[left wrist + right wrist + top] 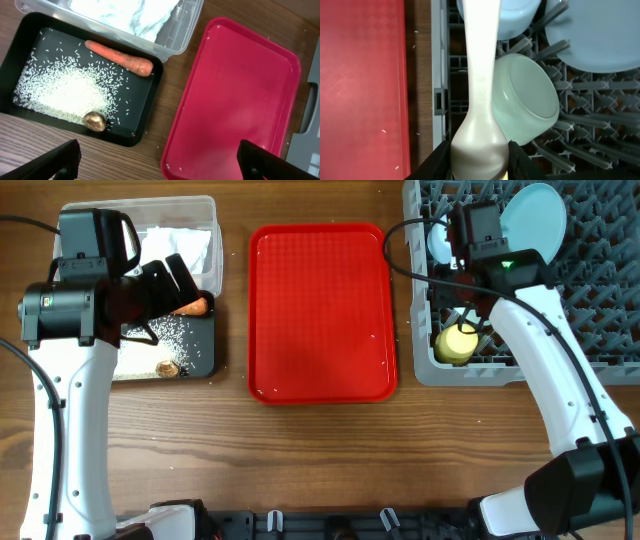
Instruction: Sort waste into correct bins and load items into the dishwasher rack
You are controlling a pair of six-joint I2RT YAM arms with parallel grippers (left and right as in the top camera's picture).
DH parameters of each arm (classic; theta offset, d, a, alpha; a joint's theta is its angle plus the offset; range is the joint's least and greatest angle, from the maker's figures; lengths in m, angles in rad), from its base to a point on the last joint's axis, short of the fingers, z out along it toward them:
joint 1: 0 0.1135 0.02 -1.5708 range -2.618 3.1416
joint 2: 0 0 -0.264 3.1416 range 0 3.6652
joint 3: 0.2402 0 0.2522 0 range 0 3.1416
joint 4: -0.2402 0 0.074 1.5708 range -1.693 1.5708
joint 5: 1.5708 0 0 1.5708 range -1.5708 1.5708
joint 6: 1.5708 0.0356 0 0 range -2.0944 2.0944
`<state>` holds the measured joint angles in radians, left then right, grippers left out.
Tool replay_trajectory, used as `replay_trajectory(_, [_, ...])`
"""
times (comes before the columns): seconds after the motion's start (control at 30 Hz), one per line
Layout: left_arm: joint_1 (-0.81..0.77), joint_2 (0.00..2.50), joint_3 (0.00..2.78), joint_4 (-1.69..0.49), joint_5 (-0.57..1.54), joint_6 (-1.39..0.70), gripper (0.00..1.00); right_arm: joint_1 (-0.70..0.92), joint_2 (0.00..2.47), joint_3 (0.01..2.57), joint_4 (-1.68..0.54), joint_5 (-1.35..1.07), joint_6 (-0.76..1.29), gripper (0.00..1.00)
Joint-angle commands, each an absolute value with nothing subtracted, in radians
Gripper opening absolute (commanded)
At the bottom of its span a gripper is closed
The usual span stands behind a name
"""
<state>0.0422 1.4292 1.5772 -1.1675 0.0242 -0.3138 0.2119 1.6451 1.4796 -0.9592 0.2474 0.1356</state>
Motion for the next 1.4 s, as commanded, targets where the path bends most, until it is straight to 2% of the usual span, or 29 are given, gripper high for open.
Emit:
replay_trajectory(0.0, [0.043,1.422,1.577,-1.168,0.025,-0.326,1.0,0.215,1.679,1.479,-0.951,0.262,0.104,0.24])
replay_trajectory(0.03, [0.043,1.422,1.577,-1.168,0.025,-0.326,1.0,0.215,1.683,1.479,-0.951,0.262,0.104,0.34])
replay_trajectory(0.1, [0.043,1.422,1.577,-1.168,0.025,-0.326,1.0,0.215,1.693,1.479,-0.952,0.262,0.105,0.39])
replay_trajectory(0.63, [0.043,1.422,1.577,-1.168,0.025,-0.326,1.0,0.215,1.708,1.48,-0.952,0.258,0.107,0.45])
replay_trajectory(0.77, [0.043,1.422,1.577,-1.168,0.025,-0.326,1.0,0.216,1.664,1.502,-0.979,0.207,0.105,0.53])
replay_trajectory(0.87, [0.043,1.422,1.577,-1.168,0.025,-0.326,1.0,0.216,1.578,1.535,-1.005,0.157,0.107,0.66])
replay_trajectory(0.93, [0.043,1.422,1.577,-1.168,0.025,-0.326,1.0,0.216,1.509,1.558,-1.048,0.057,0.107,1.0])
replay_trajectory(1.13, [0.043,1.422,1.577,-1.168,0.025,-0.326,1.0,0.216,1.291,1.567,-1.062,-0.416,0.113,1.0])
replay_trajectory(1.37, [0.043,1.422,1.577,-1.168,0.025,-0.326,1.0,0.216,1.164,1.567,-1.069,-0.465,0.106,1.0])
